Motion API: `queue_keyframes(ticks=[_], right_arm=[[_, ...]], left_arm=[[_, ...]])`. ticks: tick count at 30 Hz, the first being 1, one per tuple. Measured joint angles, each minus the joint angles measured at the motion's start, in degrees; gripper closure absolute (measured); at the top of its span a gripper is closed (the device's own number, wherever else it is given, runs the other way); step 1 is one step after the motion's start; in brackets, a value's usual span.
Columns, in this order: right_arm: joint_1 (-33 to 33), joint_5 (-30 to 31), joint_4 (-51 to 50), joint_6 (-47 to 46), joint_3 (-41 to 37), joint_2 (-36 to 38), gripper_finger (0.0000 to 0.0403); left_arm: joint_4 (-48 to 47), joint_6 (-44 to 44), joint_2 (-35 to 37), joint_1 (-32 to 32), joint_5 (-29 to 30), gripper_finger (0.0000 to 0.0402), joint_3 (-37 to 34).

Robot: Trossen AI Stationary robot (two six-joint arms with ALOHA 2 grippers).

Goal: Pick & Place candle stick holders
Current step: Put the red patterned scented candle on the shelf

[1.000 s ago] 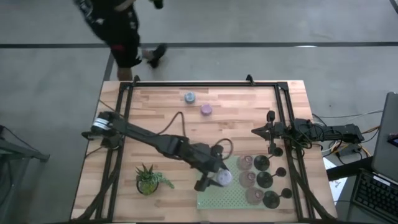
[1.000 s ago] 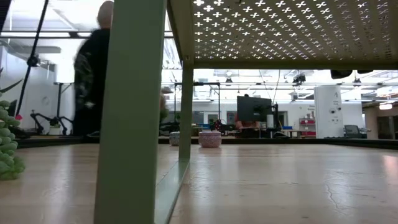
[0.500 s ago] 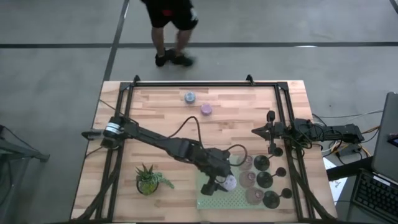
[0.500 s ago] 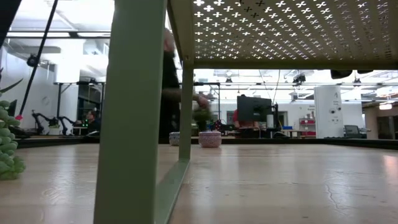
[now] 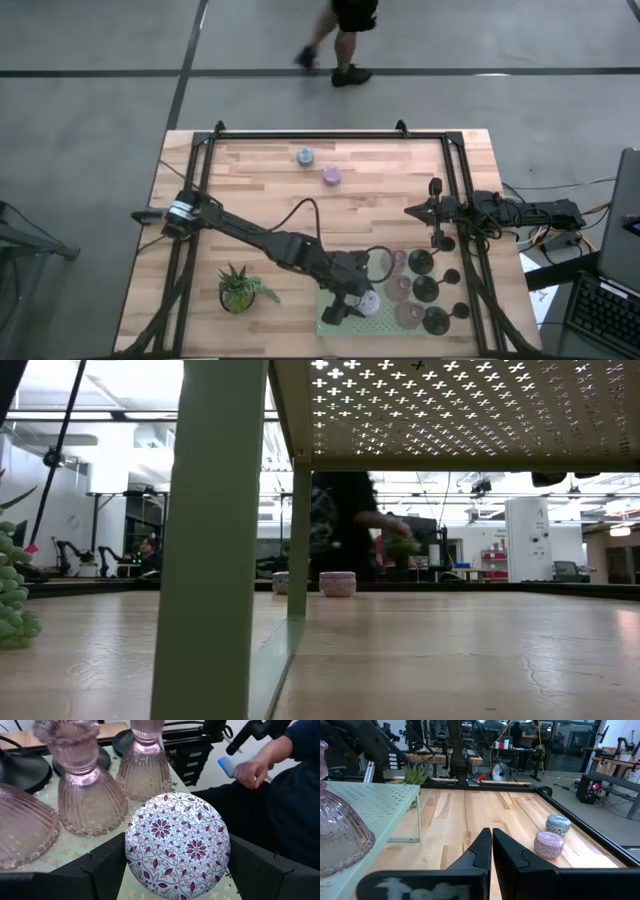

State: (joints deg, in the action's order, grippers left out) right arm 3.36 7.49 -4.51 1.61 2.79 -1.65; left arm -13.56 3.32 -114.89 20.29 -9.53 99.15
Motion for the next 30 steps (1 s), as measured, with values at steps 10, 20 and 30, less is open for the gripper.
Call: queue_keyframes(ticks=[10, 20, 30], right_arm=[[0.0, -0.01, 0.02, 0.04, 0.0, 0.0, 0.0394], [0.0, -0.02, 0.02, 0.04, 0.0, 0.0, 0.0394], [0.0, -0.02, 0.02, 0.04, 0.0, 0.0, 0.0394]], left_arm=[[-1.58, -0.06, -0.09, 1.07, -2.47, 0.0099, -0.07], [-2.28, -3.07, -0.17, 1.04, -4.88, 0.0099, -1.55], [-0.15, -4.16, -0.17, 1.01, -4.38, 0.0084, -2.3]])
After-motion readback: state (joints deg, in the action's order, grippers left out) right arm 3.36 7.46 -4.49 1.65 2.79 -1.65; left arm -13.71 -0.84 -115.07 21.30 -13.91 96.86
